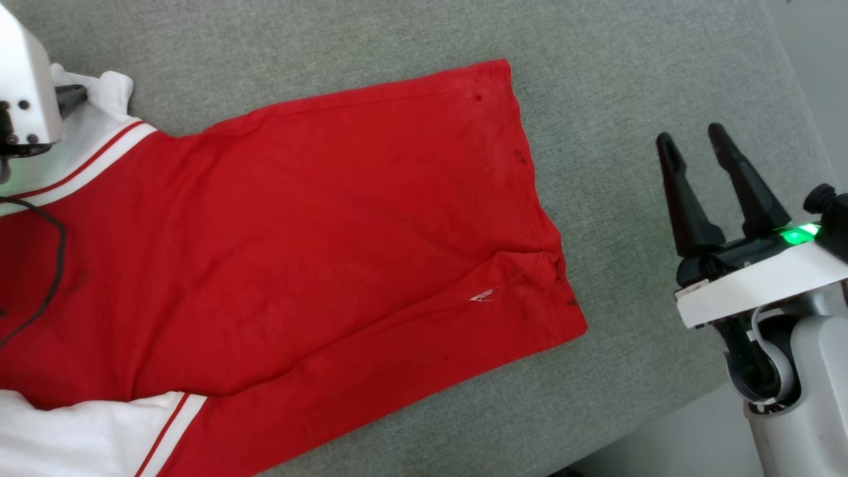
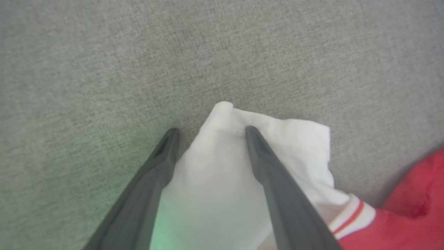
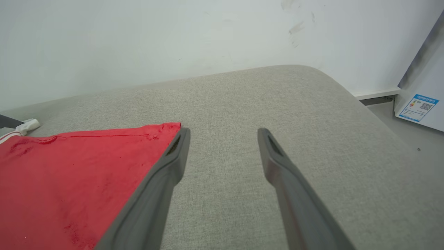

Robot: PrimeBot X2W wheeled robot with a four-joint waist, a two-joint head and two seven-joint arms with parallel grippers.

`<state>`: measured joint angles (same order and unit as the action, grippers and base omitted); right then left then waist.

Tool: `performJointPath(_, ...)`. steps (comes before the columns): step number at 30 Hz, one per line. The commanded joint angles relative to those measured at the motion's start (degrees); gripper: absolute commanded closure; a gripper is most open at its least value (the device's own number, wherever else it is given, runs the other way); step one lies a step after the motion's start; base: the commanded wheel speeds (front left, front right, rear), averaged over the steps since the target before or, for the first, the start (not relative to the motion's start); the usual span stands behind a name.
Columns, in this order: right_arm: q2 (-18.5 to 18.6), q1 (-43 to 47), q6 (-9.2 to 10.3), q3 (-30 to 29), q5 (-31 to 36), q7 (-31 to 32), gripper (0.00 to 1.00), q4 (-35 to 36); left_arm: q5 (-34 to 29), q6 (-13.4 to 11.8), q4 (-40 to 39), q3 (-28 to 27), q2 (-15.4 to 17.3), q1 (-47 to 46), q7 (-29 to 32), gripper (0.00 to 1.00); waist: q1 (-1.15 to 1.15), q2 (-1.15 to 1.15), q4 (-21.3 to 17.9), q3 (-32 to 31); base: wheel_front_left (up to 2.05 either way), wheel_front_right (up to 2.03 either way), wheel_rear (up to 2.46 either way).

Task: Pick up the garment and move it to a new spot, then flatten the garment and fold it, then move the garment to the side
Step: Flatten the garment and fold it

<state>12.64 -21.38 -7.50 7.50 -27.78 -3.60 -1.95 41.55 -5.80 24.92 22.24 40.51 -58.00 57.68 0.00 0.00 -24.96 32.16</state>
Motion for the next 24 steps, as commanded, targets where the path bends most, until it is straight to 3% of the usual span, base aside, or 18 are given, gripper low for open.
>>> performJointPath(1,0.0,-0.8,0.02,0.4,-0.6,-0.3,0.0,-0.4,0.8,-0.9,3.6,1.8,-1.0,5.8,2.8,0.62,0.0,0.0,-0.4,0.4,0.0,0.0,0.0)
performJointPath(2,0.1,-0.9,0.03,0.6,-1.0,-0.2,0.0,-0.6,1.2,-1.3,3.7,1.7,-1.4,6.7,3.1,1.0,0.0,0.0,-0.5,0.4,0.0,0.0,0.0)
performJointPath(9,1.9,-1.8,0.02,0.5,-3.3,1.6,0.0,-2.0,1.2,-1.6,1.8,0.4,-3.5,6.3,-3.5,1.0,0.0,0.0,1.7,-1.3,0.0,0.0,0.0)
performJointPath(16,6.0,-6.7,0.02,1.0,-6.0,7.4,0.0,-8.0,-0.2,-1.1,-0.4,-0.2,-7.1,2.9,-13.1,1.0,0.0,0.0,7.3,-4.8,0.0,0.0,0.0)
performJointPath(24,11.0,-16.0,0.02,4.2,-11.8,22.5,0.0,-19.1,-1.6,0.6,-4.8,1.7,-12.5,0.5,-20.5,1.0,0.0,0.0,15.3,-4.8,0.0,0.0,0.0)
